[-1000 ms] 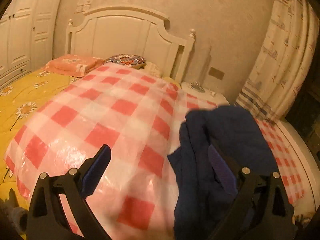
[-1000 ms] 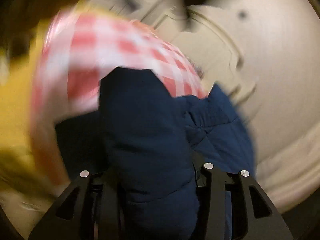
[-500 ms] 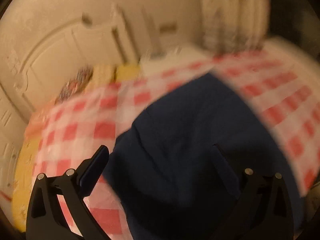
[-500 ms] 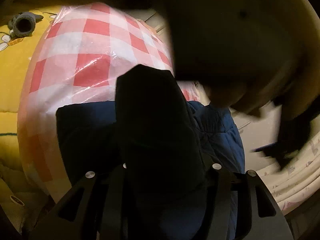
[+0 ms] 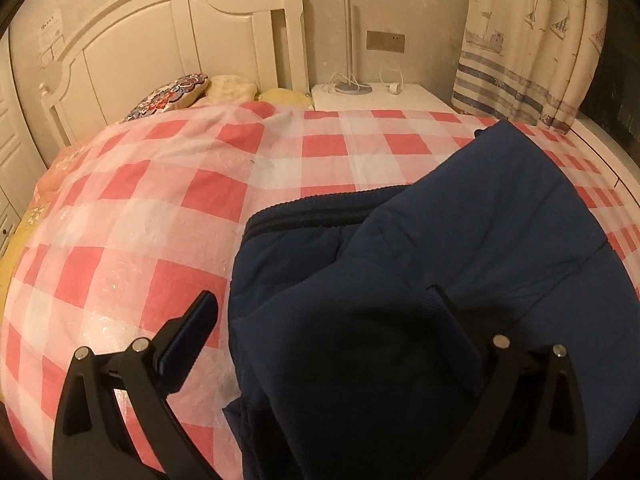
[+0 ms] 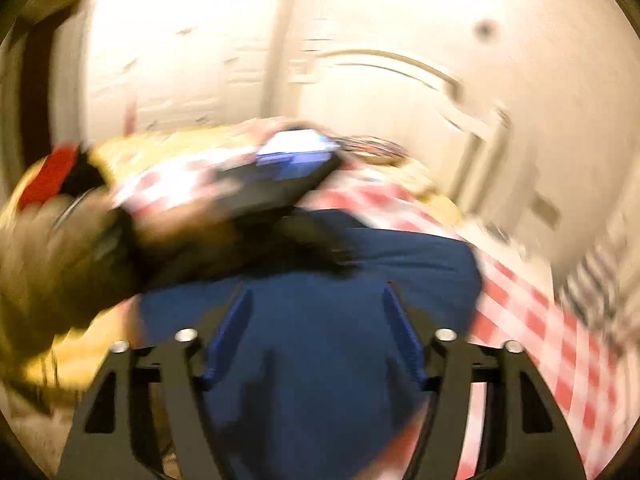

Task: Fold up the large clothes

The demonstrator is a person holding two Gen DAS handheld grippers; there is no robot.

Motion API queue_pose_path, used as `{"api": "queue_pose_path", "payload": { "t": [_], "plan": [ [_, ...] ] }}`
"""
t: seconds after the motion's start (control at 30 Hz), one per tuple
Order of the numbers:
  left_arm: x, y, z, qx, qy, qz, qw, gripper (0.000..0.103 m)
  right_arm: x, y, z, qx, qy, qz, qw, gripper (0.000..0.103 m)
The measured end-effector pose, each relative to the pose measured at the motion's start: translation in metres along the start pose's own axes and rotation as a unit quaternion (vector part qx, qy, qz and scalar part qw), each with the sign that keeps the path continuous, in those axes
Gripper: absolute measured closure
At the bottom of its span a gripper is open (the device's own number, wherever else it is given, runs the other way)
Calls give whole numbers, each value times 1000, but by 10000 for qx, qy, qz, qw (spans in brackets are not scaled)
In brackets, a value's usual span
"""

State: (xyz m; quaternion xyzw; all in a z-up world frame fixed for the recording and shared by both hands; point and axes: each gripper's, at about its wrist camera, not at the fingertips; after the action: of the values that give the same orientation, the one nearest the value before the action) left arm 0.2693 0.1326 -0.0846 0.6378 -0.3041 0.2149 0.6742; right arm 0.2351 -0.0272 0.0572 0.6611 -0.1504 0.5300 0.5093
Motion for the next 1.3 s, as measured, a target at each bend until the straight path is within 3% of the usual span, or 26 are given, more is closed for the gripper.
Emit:
{"api": "queue_pose_path", "payload": {
  "t": [0.07, 0.2, 0.33, 0.4, 0.53, 0.67, 0.7, 0.77, 0.83, 0.97, 1.13, 1.17, 1.27, 1.3],
  "plan": [
    [0, 0, 0, -41, 28, 1, 10000, 2, 9, -29, 42, -202, -360, -210, 9989, 58],
    [-1, -3, -7, -234, 168, -30, 9996, 2, 24, -95, 98, -185, -830, -506, 9951, 62],
    [-2, -10, -18, -287, 403, -84, 9987, 2, -9, -155, 87, 98, -728, -1306, 9887, 62],
    [-3, -14, -22, -386, 493, -147, 9979, 2, -12, -158, 88, 228, -1001, -1302, 9862, 61],
    [-4, -14, -22, -460, 517, -120, 9975, 2, -3, -148, 84, 196, -727, -1562, 9849, 62],
    [-6, -13, -23, -501, 562, -65, 9971, 2, 14, -136, 100, 226, -1106, -976, 9888, 62],
    [-6, -14, -24, -519, 585, -65, 9969, 2, 12, -140, 100, 259, -1147, -1011, 9879, 62],
    [-6, -15, -27, -503, 643, -74, 9966, 2, -6, -170, 78, 142, -605, -1568, 9857, 61],
    [-6, -17, -29, -551, 694, -104, 9960, 2, -9, -170, 71, -52, -407, -1422, 9890, 61],
    [-6, -14, -27, -520, 662, -65, 9964, 2, 0, -162, 67, -247, -256, -1610, 9863, 62],
    [-8, -12, -27, -459, 656, 12, 9968, 2, 24, -120, 68, -98, -552, -854, 9948, 62],
    [-8, -12, -27, -465, 659, 11, 9967, 2, 23, -122, 62, -100, -402, -924, 9949, 62],
    [-7, -11, -27, -382, 663, 11, 9971, 2, -3, -159, 38, -124, 297, -1663, 9855, 61],
    [-7, -11, -27, -384, 650, -8, 9971, 2, -6, -160, 39, -117, 204, -1587, 9870, 61]
  ]
}}
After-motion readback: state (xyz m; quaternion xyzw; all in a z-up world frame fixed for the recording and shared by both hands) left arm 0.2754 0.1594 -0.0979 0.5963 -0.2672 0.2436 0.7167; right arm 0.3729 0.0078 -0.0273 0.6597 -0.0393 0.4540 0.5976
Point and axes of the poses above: each gripper's, at about its wrist camera, not at the fingertips, and y roughly against the way its jaws point, z to its right, x to its top, and after that the axes turned 5 degrees about y, right-handed
